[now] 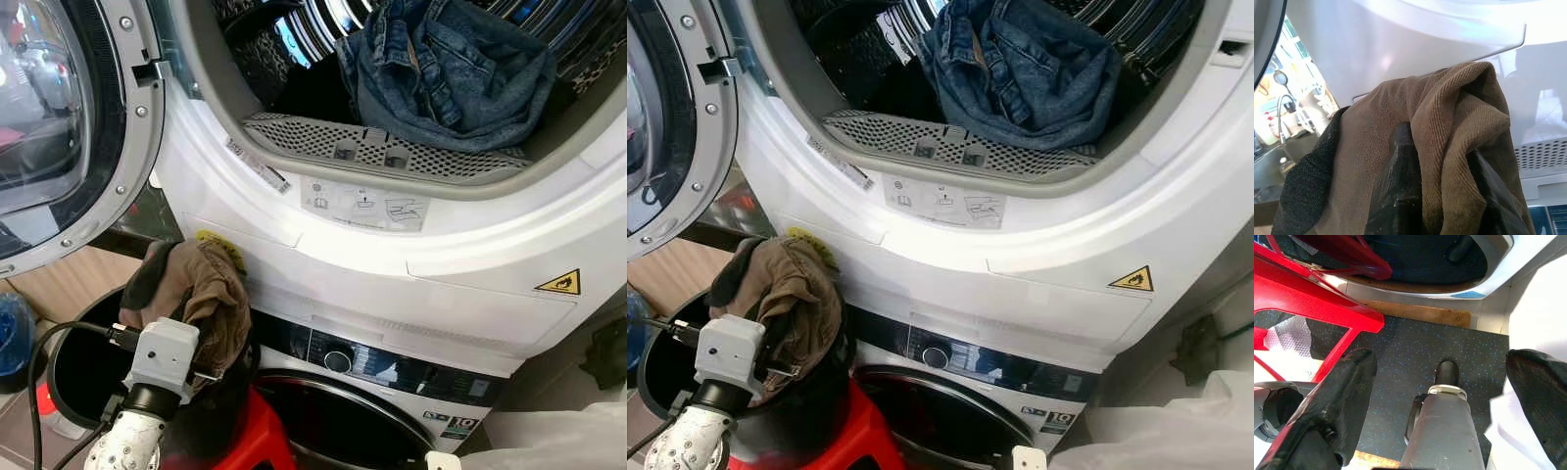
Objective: Clothes washing
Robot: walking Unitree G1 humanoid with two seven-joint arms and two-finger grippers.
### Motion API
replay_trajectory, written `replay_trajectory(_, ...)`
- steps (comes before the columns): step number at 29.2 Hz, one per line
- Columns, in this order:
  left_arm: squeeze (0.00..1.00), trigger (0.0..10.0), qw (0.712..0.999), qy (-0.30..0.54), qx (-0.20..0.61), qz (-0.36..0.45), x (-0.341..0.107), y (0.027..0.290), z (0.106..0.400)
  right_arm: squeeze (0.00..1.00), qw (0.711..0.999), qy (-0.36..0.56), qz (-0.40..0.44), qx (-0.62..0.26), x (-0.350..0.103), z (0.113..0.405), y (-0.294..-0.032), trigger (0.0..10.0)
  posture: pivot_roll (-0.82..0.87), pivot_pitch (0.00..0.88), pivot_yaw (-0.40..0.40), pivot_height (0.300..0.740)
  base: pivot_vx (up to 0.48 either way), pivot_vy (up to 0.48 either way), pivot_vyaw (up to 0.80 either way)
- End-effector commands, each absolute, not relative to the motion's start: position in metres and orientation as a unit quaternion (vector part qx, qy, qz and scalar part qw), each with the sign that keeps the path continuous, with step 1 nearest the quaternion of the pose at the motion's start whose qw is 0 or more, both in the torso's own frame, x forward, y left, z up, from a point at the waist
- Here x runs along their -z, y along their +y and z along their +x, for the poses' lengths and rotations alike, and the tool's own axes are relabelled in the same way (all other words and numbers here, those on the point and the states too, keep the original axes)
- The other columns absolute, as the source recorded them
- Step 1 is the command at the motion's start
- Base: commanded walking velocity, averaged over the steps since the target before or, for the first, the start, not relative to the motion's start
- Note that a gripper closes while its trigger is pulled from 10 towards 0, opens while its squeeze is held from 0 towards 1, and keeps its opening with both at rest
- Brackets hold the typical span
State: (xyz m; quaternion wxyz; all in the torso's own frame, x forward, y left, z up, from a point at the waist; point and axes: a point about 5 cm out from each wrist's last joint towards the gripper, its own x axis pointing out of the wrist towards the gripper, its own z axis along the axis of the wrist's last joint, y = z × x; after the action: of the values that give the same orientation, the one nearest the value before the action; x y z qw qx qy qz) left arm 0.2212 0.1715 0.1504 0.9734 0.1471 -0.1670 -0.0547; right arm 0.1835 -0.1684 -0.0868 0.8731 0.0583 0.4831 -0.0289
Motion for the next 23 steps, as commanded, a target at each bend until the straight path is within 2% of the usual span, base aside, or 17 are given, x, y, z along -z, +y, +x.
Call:
replay_trajectory(1, 0.00, 0.0, 0.968, -0.204, 0.071, 0.127, -0.163, 0.167, 0.220, 0.00, 0.873, 0.483, 0.063, 0.026, 0.087, 0.184, -0.165, 10.0, 0.08, 0.030, 0.049, 0.740, 0.000, 0.000, 0.00)
replay_trajectory(5, 0.00, 0.0, 0.968, -0.213, 0.089, 0.101, -0.166, 0.162, 0.218, 0.00, 0.873, 0.482, 0.062, 0.023, 0.087, 0.184, -0.165, 10.0, 0.08, 0.024, 0.046, 0.740, 0.000, 0.000, 0.00)
replay_trajectory(9, 0.00, 0.0, 0.965, -0.212, 0.111, 0.111, -0.163, 0.159, 0.216, 0.00, 0.874, 0.482, 0.061, 0.019, 0.086, 0.185, -0.164, 10.0, 0.08, 0.021, 0.044, 0.740, 0.000, 0.000, 0.00)
replay_trajectory(15, 0.00, 0.0, 0.925, -0.299, 0.146, 0.183, -0.185, 0.144, 0.203, 0.00, 0.875, 0.480, 0.059, 0.015, 0.086, 0.187, -0.163, 10.0, 0.09, 0.014, 0.035, 0.740, 0.000, 0.000, 0.00)
replay_trajectory(18, 0.00, 0.0, 0.923, -0.314, 0.151, 0.166, -0.191, 0.141, 0.201, 0.00, 0.876, 0.479, 0.058, 0.011, 0.085, 0.188, -0.163, 10.0, 0.10, 0.012, 0.028, 0.740, 0.000, 0.000, 0.00)
replay_trajectory(23, 0.00, 0.0, 0.912, -0.314, 0.242, 0.109, -0.201, 0.121, 0.199, 0.00, 0.878, 0.477, 0.051, 0.002, 0.083, 0.191, -0.163, 10.0, 0.11, 0.014, 0.015, 0.740, 0.000, 0.000, 0.00)
